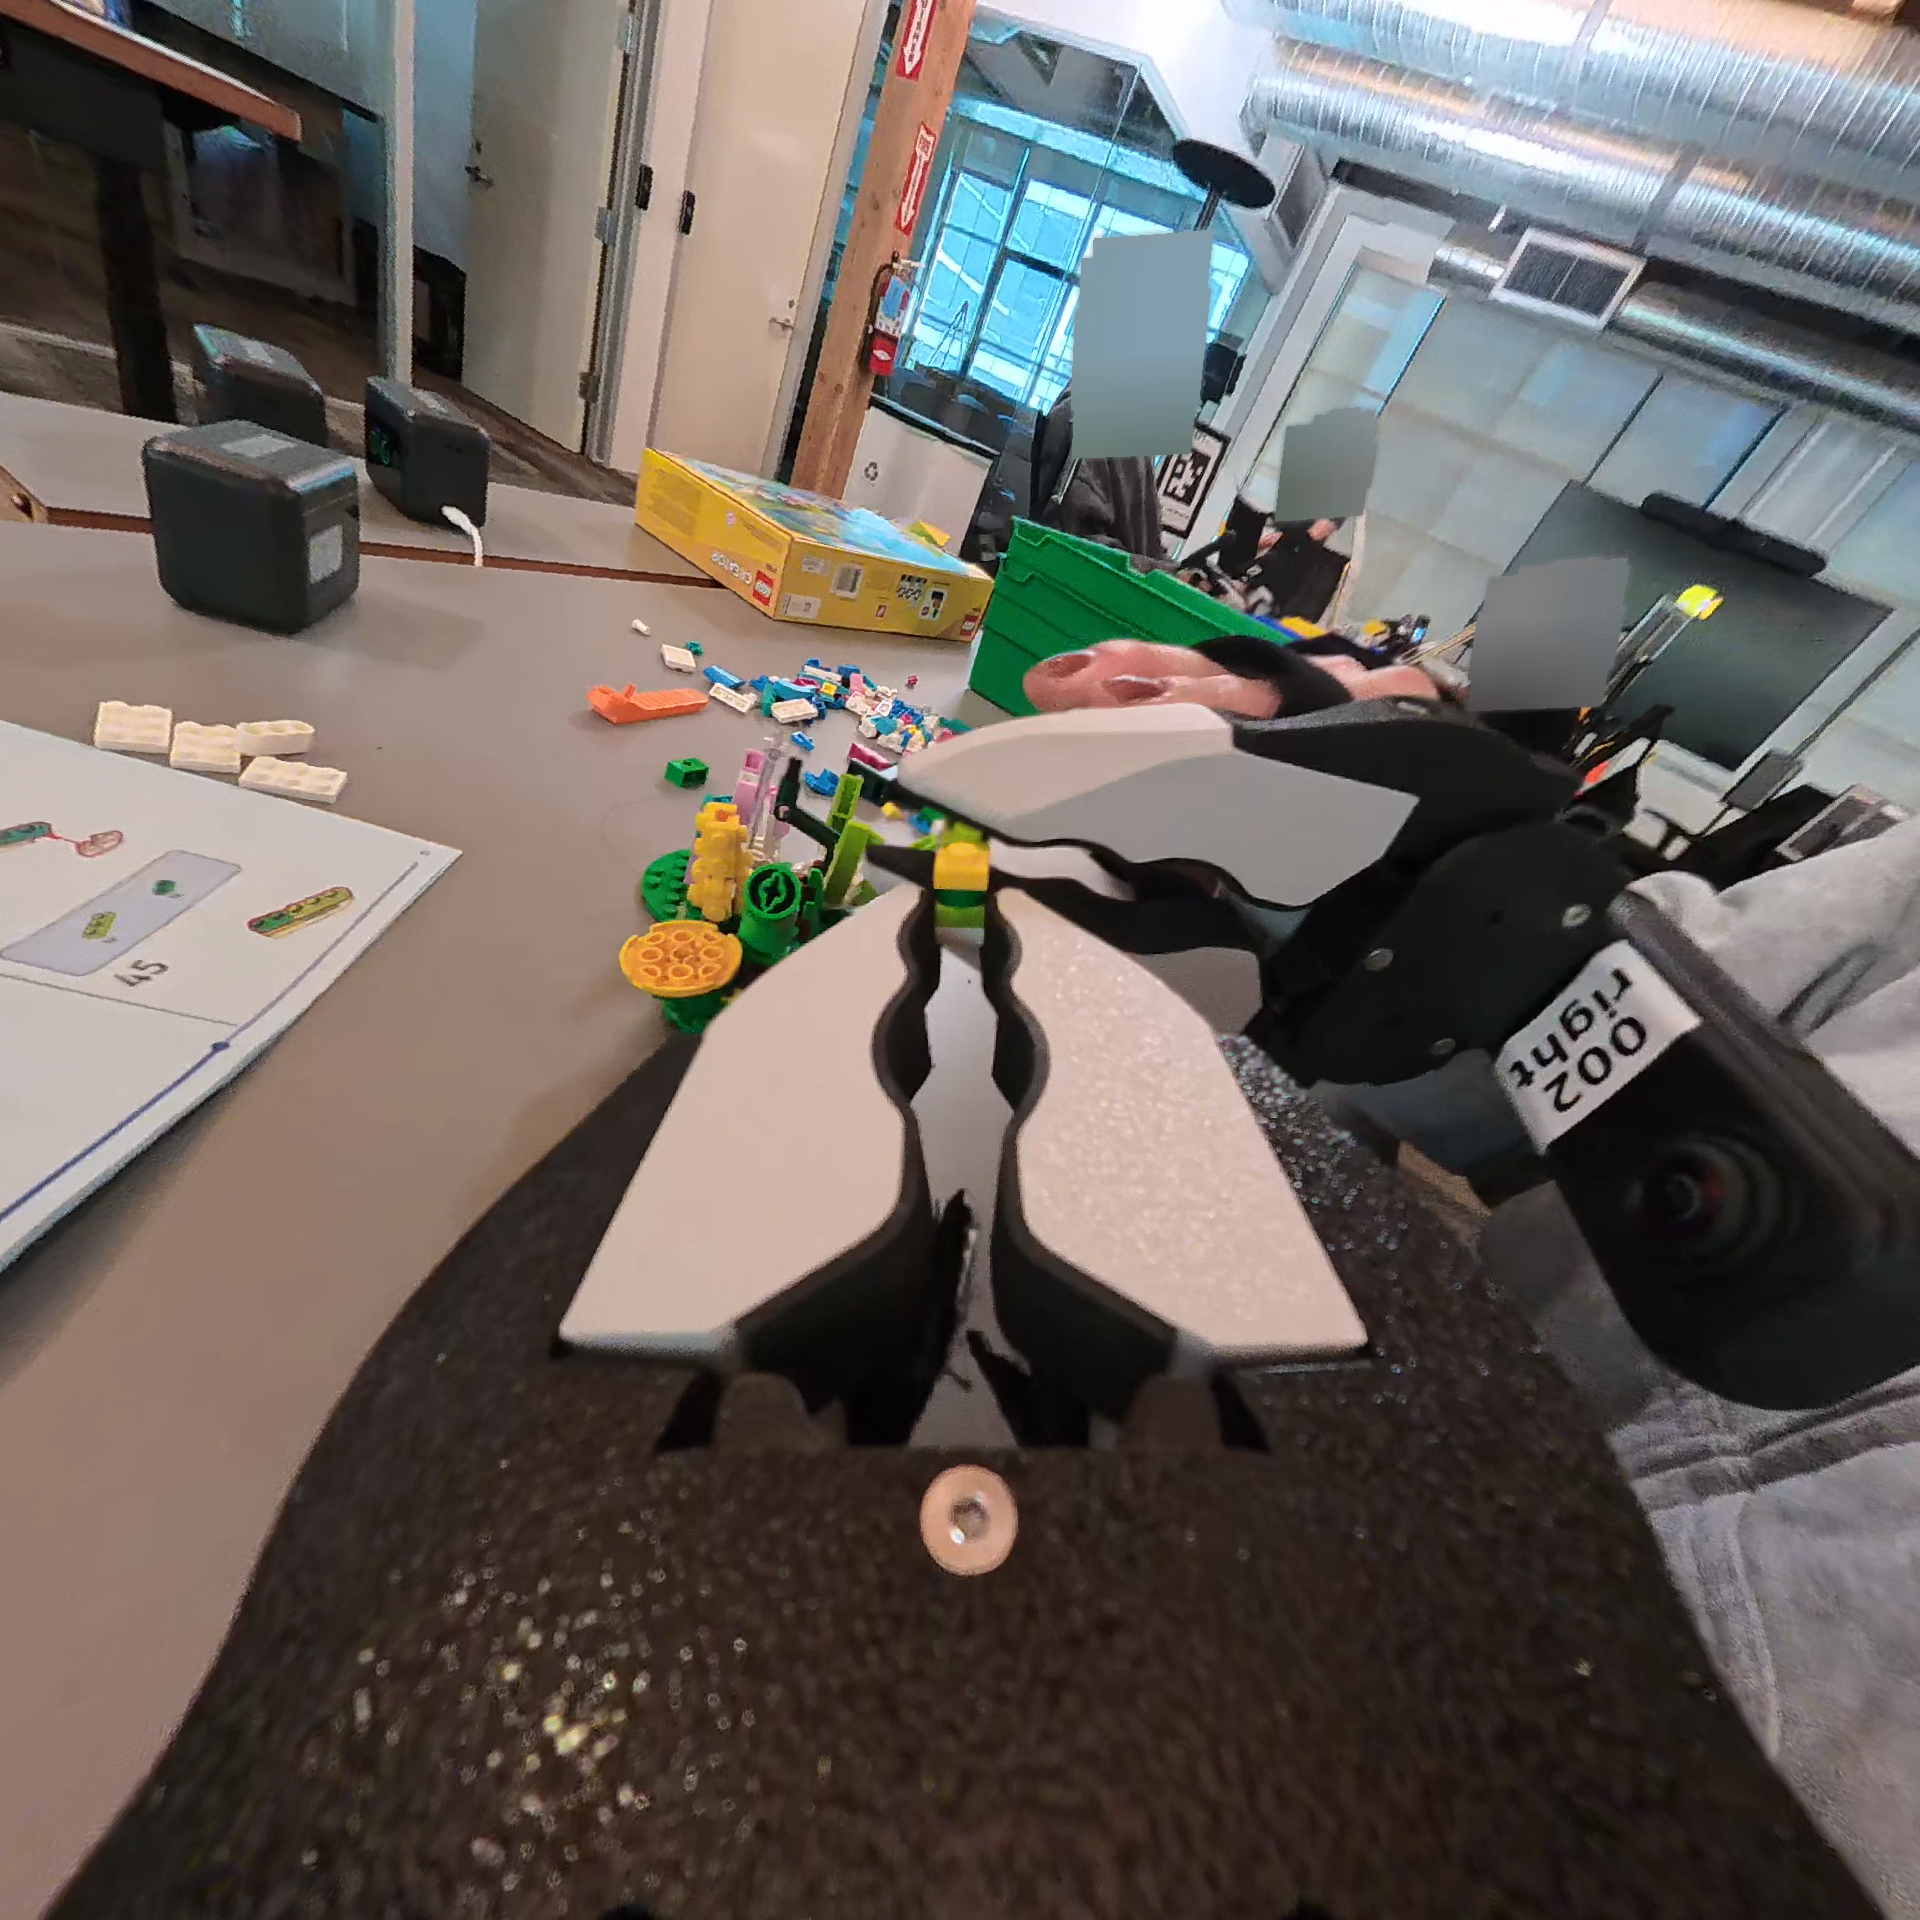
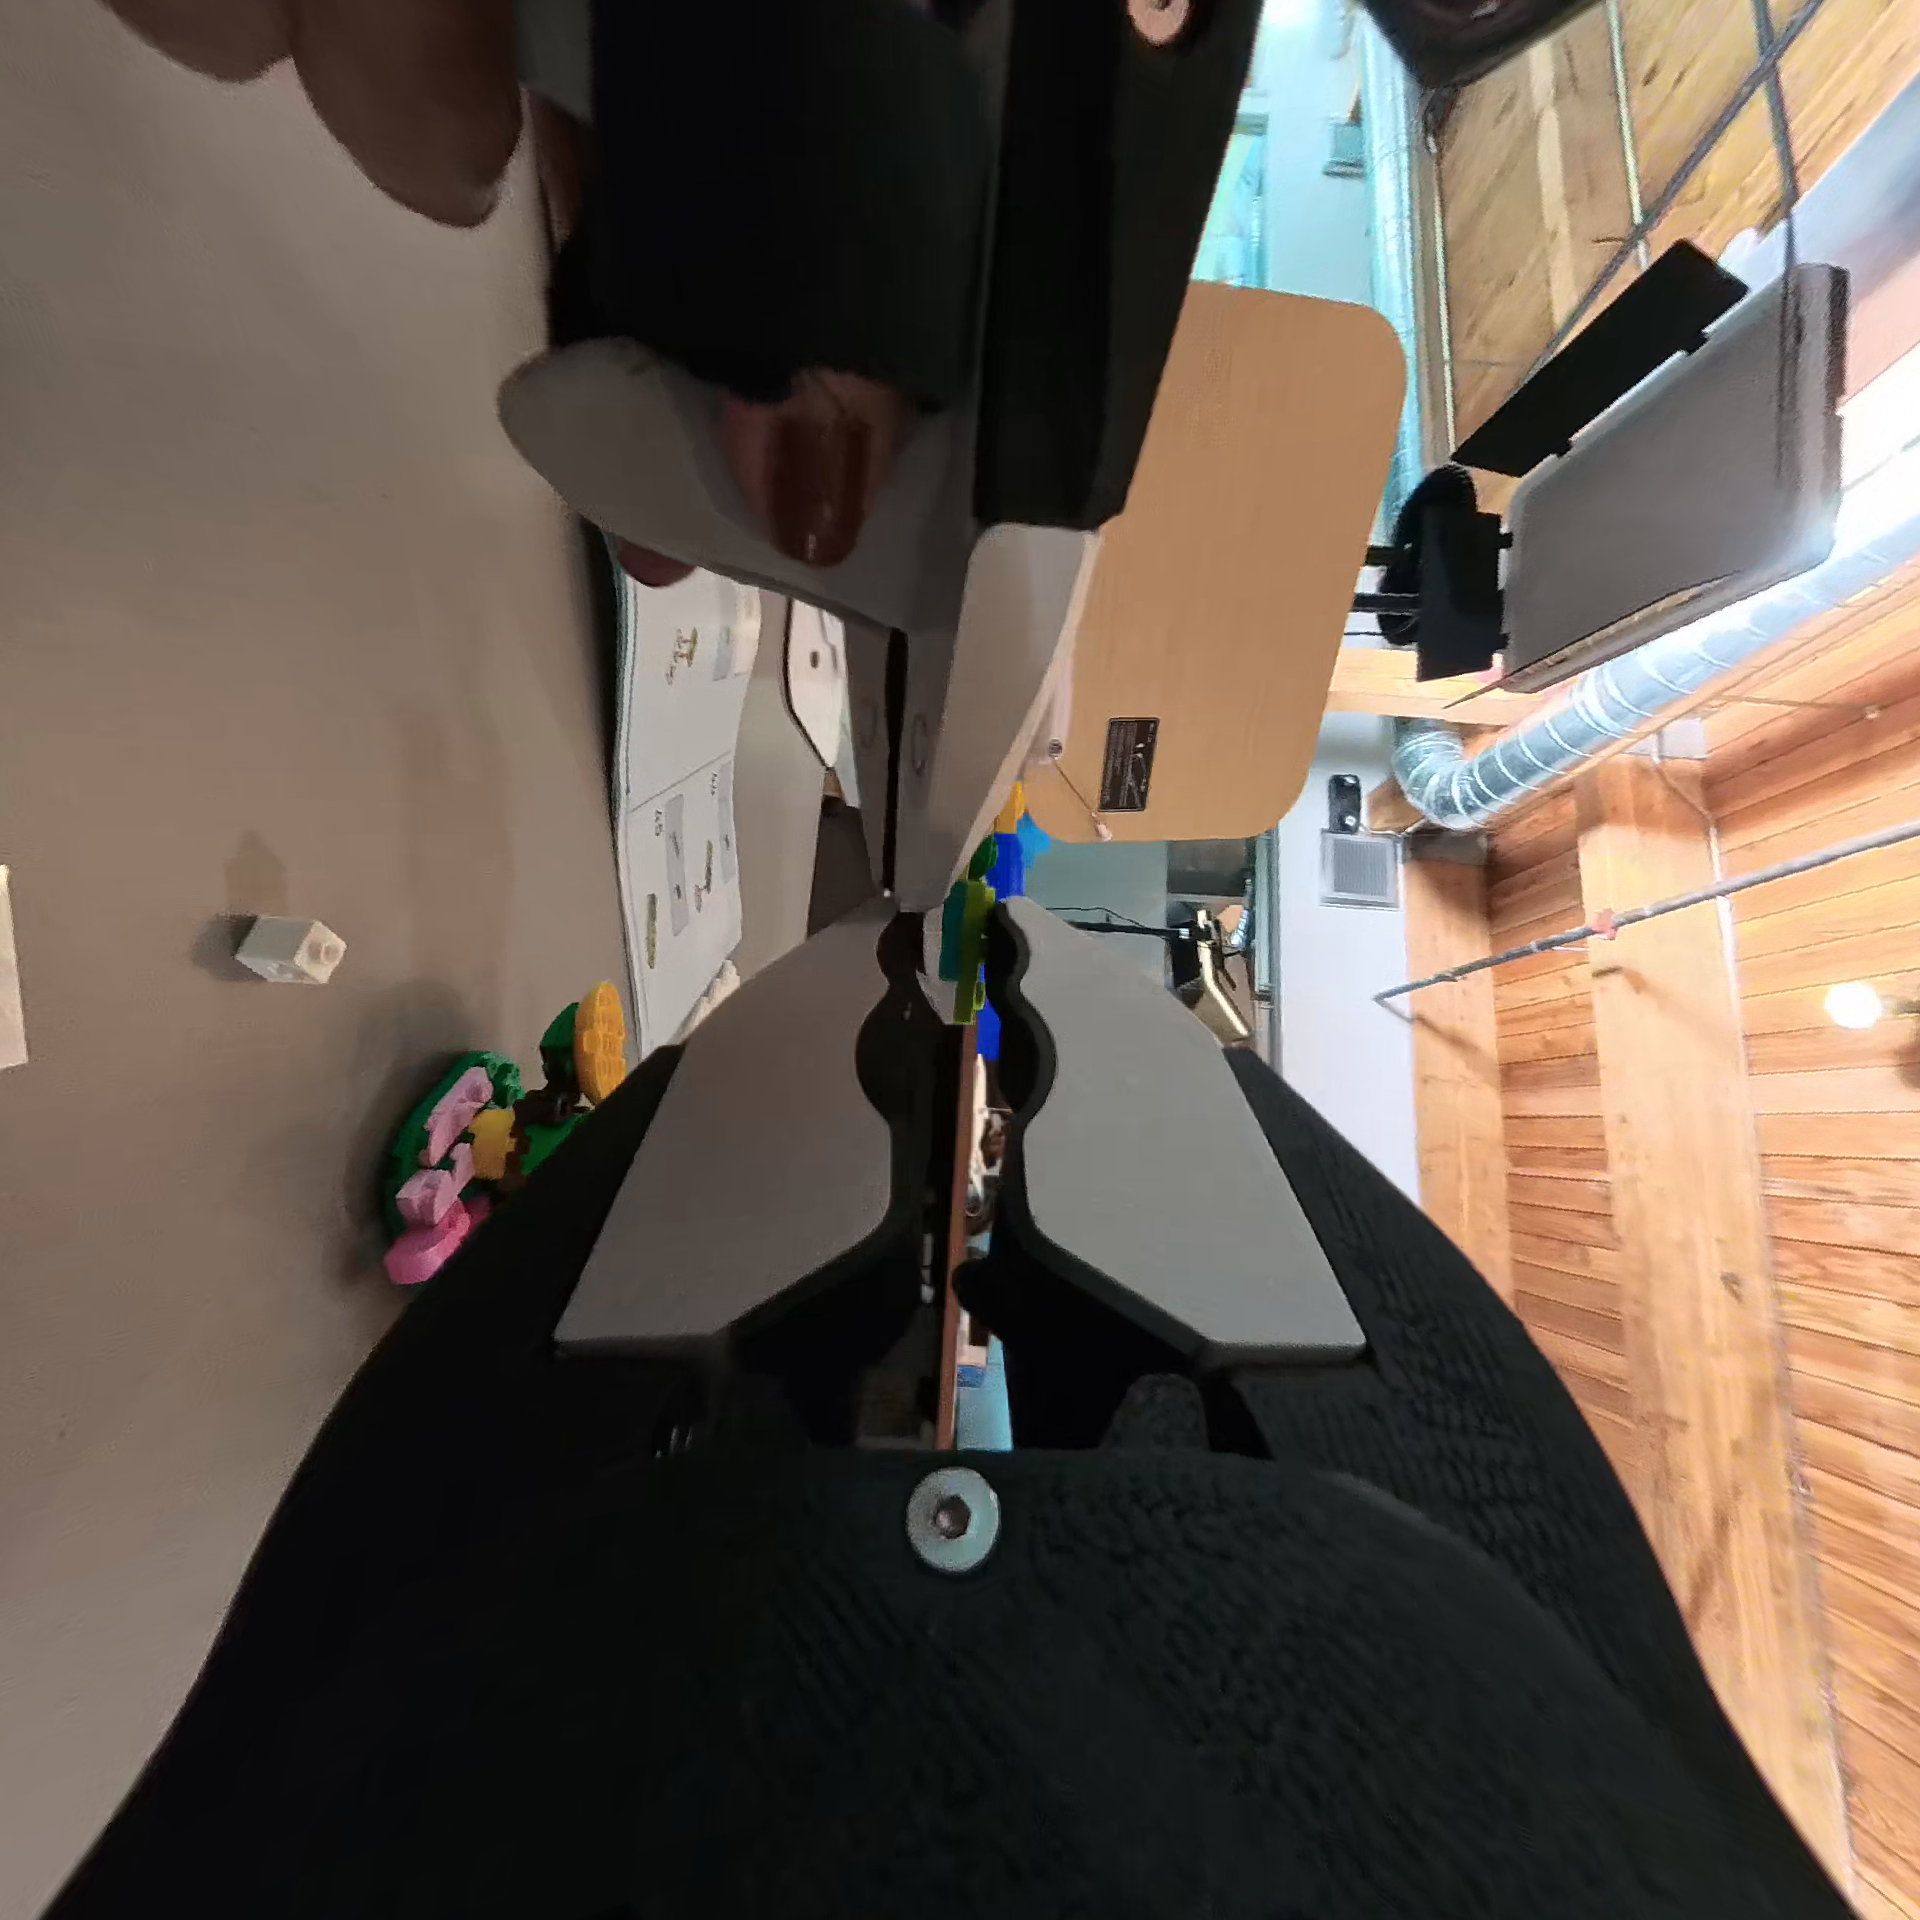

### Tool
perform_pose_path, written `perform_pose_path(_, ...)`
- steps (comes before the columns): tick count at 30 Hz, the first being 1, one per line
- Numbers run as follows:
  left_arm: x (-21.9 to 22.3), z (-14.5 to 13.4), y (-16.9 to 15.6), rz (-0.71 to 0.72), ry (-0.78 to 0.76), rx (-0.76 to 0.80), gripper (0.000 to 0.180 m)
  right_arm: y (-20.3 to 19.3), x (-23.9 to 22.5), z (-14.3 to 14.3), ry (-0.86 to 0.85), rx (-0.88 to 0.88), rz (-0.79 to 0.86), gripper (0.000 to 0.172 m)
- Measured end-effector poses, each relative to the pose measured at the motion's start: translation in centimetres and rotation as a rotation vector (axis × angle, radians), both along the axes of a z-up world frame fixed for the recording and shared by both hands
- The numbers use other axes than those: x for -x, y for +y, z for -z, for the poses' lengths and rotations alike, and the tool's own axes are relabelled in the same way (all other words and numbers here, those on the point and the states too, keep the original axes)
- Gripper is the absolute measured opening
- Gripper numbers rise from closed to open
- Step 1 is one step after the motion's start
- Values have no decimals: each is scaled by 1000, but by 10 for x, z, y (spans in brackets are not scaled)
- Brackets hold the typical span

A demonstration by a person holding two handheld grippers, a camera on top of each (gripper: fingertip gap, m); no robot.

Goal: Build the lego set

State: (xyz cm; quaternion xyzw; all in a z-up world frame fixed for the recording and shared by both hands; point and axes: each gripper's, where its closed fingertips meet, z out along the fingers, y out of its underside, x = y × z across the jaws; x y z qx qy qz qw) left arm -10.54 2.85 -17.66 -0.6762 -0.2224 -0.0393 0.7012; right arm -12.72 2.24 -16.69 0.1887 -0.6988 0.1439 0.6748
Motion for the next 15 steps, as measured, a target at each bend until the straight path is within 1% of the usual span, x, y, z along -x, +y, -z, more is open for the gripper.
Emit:
perform_pose_path(6,-1,6,1,-11,62,64,8,1,-1,8,-126,-3,-10,10)
perform_pose_path(9,-1,4,1,1,15,24,8,1,-1,10,-183,24,-3,11)
perform_pose_path(11,0,-1,-1,16,-39,-36,8,0,-1,5,-255,164,-37,12)
perform_pose_path(12,2,-2,-3,8,-48,-45,8,2,-1,3,-314,245,-44,17)
perform_pose_path(13,4,-3,-6,7,-58,-56,8,5,0,1,-367,309,-39,29)
perform_pose_path(15,4,-5,-8,38,-93,-82,8,10,0,-1,-432,386,-45,37)
